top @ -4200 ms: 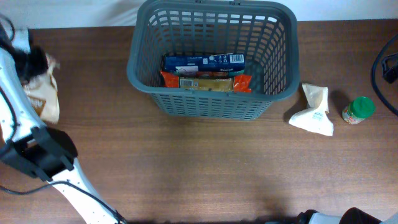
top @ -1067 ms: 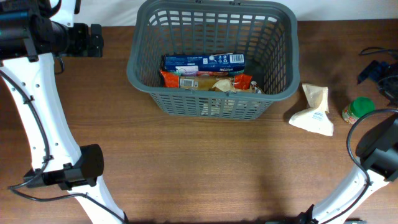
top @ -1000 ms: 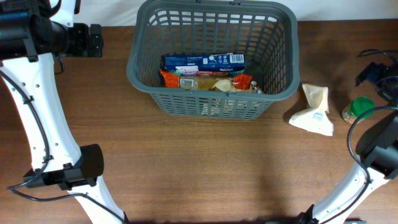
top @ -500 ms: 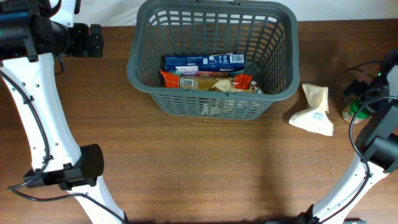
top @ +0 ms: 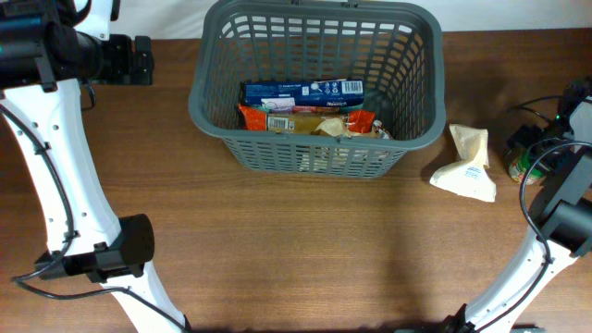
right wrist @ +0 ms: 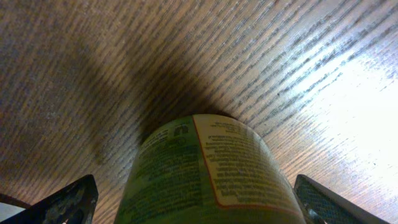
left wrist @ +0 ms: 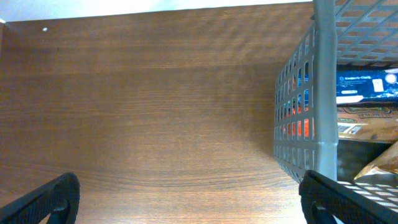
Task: Pack container
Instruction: 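Grasp the green-lidded jar with the right gripper, then carry the jar into the basket and open the right gripper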
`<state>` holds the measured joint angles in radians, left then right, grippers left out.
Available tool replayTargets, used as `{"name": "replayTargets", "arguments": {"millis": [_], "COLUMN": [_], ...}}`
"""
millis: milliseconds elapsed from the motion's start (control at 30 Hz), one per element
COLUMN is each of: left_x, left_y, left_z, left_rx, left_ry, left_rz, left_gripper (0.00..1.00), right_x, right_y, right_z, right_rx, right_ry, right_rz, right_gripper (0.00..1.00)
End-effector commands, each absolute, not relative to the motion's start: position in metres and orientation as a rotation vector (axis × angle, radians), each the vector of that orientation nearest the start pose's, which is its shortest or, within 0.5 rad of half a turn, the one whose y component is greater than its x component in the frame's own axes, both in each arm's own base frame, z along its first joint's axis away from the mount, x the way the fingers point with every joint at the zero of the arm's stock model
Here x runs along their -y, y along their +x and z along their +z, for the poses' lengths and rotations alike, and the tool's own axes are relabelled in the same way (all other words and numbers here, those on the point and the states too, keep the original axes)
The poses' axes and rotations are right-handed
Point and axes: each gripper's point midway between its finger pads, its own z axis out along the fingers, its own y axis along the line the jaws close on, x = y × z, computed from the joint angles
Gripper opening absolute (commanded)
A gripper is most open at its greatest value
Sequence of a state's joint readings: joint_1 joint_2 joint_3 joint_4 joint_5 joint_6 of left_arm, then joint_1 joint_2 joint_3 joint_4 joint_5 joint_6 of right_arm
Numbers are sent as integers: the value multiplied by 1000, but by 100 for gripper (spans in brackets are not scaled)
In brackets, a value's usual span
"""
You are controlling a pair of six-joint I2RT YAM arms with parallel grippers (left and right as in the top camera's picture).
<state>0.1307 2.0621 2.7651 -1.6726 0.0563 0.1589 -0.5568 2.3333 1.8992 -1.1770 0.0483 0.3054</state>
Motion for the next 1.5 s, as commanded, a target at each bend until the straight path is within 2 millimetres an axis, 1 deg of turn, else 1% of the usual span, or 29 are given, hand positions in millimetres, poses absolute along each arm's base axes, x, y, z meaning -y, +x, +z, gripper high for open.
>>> {"name": "replayTargets", "arguments": {"millis": [0, 167, 267, 433, 467, 533, 600, 667, 767, 867, 933, 967, 1000, 1033, 1067, 1100, 1133, 1167, 1200, 1233, 1300, 1333, 1367, 1400, 1467], "left_x": [-46, -45, -45, -46, -46, -45, -45, -46, -45, -46, -45, -46, -45, -46, -46, -46, -46, -46, -46, -46, -45, -45, -46, -45, -45], "left_y": [429, 429, 429, 429, 429, 429, 429, 429, 429, 429, 429, 429, 429, 429, 429, 429, 429, 429, 429, 429, 429, 429, 429, 429, 429], "left_z": [348, 348, 348, 348, 348, 348, 348, 348, 348, 348, 348, 348, 348, 348, 348, 348, 348, 348, 348, 348, 348, 348, 348, 348, 348], "left_rx": [-2538, -2538, -2538, -2538, -2538, -2538, -2538, -2538, -2538, -2538, -2538, -2538, -2538, -2538, -2538, -2538, -2538, -2538, -2538, -2538, -2538, -2538, -2538, -2538, -2538], "left_ry": [39, 40, 40, 39, 39, 40, 40, 39, 40, 39, 40, 39, 40, 39, 39, 39, 39, 39, 39, 39, 40, 40, 39, 40, 40], "left_rz": [19, 19, 19, 19, 19, 19, 19, 19, 19, 19, 19, 19, 19, 19, 19, 19, 19, 19, 19, 19, 19, 19, 19, 19, 19], "left_gripper": [99, 99, 99, 99, 99, 99, 99, 99, 99, 99, 99, 99, 99, 99, 99, 99, 99, 99, 99, 99, 99, 99, 99, 99, 99], "right_x": [238, 242, 241, 241, 241, 241, 242, 243, 246, 250, 252, 251, 247, 239, 232, 221, 208, 196, 180, 165, 139, 111, 91, 72, 32], "right_y": [357, 363, 361, 360, 361, 362, 363, 364, 369, 375, 386, 390, 399, 408, 415, 423, 428, 431, 438, 441, 442, 438, 434, 430, 423], "right_z": [6, 24, 24, 26, 27, 30, 33, 37, 52, 69, 99, 109, 128, 153, 172, 198, 228, 253, 287, 311, 345, 378, 396, 410, 430], "right_rx": [-2923, -2883, -2891, -2894, -2893, -2890, -2887, -2884, -2866, -2839, -2793, -2775, -2740, -2697, -2663, -2620, -2565, -2524, -2457, -2414, -2348, -2288, -2257, -2236, -2206], "right_ry": [1358, 1343, 1346, 1348, 1347, 1346, 1345, 1343, 1336, 1324, 1304, 1295, 1272, 1240, 1203, 1143, 1084, 1030, 900, 789, 680, 568, 497, 435, 315], "right_rz": [-82, -89, -88, -88, -88, -89, -89, -90, -93, -97, -77, -51, 12, 96, 165, 248, 320, 367, 401, 428, 444, 438, 443, 452, 472], "right_gripper": [91, 89, 80, 79, 76, 67, 61, 61, 61, 57, 47, 46, 44, 41, 38, 35, 29, 17, 4, 4, 4, 4, 4, 4, 4]}}
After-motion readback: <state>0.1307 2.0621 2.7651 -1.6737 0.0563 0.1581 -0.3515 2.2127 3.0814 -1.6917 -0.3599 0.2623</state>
